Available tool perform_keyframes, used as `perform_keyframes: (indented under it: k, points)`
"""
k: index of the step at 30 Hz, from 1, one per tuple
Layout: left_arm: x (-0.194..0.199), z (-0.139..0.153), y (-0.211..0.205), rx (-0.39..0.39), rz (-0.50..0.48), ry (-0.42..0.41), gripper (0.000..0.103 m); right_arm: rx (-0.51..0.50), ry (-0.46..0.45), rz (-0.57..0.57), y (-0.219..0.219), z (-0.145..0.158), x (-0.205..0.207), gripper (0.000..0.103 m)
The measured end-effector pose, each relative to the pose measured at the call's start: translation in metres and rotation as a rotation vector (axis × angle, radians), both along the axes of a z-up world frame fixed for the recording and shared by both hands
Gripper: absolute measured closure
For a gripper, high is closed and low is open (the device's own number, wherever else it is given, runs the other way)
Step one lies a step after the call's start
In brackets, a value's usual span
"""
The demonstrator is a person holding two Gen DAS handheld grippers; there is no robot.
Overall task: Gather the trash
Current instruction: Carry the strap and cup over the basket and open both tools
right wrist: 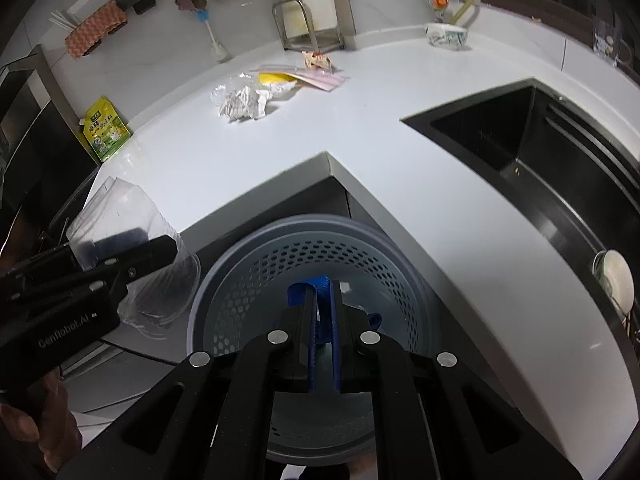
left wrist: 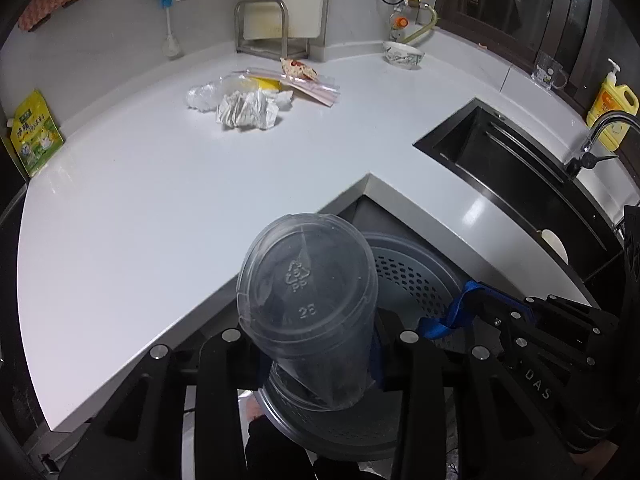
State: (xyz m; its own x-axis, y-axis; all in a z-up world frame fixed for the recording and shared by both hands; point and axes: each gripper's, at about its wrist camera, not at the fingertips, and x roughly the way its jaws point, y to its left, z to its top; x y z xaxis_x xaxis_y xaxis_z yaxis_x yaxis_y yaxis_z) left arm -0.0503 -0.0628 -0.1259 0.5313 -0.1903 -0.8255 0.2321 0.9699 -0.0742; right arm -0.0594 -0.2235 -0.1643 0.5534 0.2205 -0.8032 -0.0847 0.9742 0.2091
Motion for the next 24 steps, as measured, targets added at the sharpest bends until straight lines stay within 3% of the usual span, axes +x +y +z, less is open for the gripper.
perform_keyframes:
  k: [9,11,12,16,24]
  points:
    - [0.001,-0.012,0.000,-0.017,0.009,0.061,0.063,0.023,0.056,0.022,-0.001,-0.011,0.006,0.097]
    - [0.001,-0.011,0.001,-0.016,0.014,0.062,0.055,0.024,0.073,0.020,-0.002,-0.013,0.007,0.097]
    - [0.000,-0.010,0.002,-0.015,0.013,0.061,0.052,0.025,0.082,0.016,-0.003,-0.014,0.008,0.094]
    - [-0.001,-0.007,0.006,0.000,0.027,0.054,0.038,0.021,0.083,0.000,-0.005,-0.013,0.006,0.066]
    - [-0.002,-0.007,0.014,0.013,0.046,0.070,0.035,0.027,0.102,-0.017,-0.009,-0.016,0.001,0.056]
